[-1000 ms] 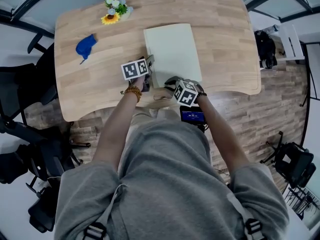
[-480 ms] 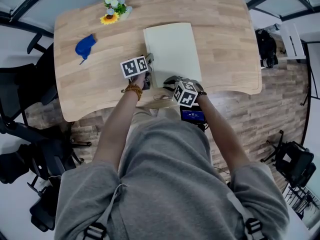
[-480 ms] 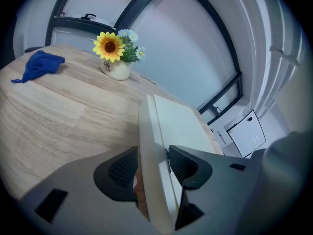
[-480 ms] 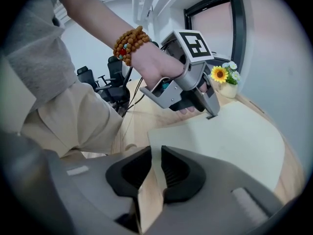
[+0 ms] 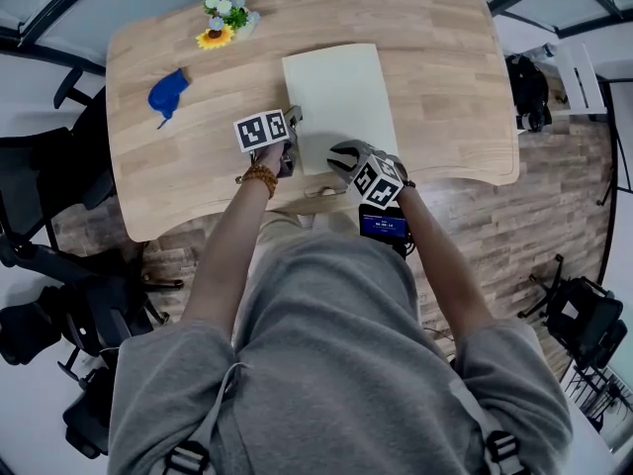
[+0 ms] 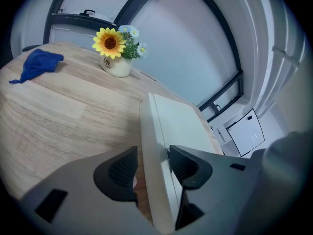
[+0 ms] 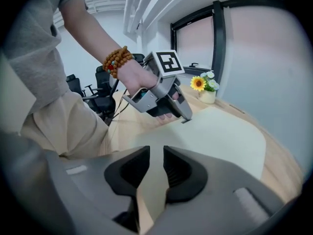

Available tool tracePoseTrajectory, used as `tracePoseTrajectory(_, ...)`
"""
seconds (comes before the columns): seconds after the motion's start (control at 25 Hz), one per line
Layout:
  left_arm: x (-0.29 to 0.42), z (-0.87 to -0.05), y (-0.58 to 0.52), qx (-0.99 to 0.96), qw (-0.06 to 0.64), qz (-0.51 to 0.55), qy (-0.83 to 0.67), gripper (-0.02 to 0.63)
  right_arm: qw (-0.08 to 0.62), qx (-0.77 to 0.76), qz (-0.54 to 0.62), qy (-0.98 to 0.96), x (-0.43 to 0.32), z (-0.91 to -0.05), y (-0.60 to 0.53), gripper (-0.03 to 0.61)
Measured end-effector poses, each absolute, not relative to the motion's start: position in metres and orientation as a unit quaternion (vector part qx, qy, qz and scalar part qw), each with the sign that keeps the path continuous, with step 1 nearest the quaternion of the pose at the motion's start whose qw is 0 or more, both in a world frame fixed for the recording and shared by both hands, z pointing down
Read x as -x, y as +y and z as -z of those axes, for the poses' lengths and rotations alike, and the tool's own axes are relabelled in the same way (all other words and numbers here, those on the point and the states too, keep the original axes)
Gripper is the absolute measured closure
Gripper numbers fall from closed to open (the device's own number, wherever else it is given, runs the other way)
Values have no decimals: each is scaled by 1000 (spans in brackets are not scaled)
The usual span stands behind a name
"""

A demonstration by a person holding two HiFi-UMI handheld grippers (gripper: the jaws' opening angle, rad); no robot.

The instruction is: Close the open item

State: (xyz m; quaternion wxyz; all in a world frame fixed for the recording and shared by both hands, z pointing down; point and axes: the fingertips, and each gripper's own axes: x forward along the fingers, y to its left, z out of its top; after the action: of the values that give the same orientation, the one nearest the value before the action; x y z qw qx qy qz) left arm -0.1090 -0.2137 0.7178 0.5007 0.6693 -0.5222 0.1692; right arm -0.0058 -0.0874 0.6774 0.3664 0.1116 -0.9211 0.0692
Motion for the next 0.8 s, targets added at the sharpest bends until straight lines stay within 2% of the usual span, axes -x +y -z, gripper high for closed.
tracePoseTrajectory(0.2,112,-718,-212,-668,501,-178,-521,402,420,-168,-31,-891,-12,-695,-111,414)
tracePoseTrajectory(0.4,111,-717,-211,-667,503,-176,-520,402,422,-168,-46,-890,-12,-698,-110,413)
tracePoseTrajectory(0.64,122,-706,-220,-664,505,-110,-541,402,421,-171,-71,-888,-12,-701,-111,419)
tracePoseTrajectory(0.8,111,-712,-219,-677,505,-138,-518,402,421,-169,-70,-888,-11,-700,-109,425)
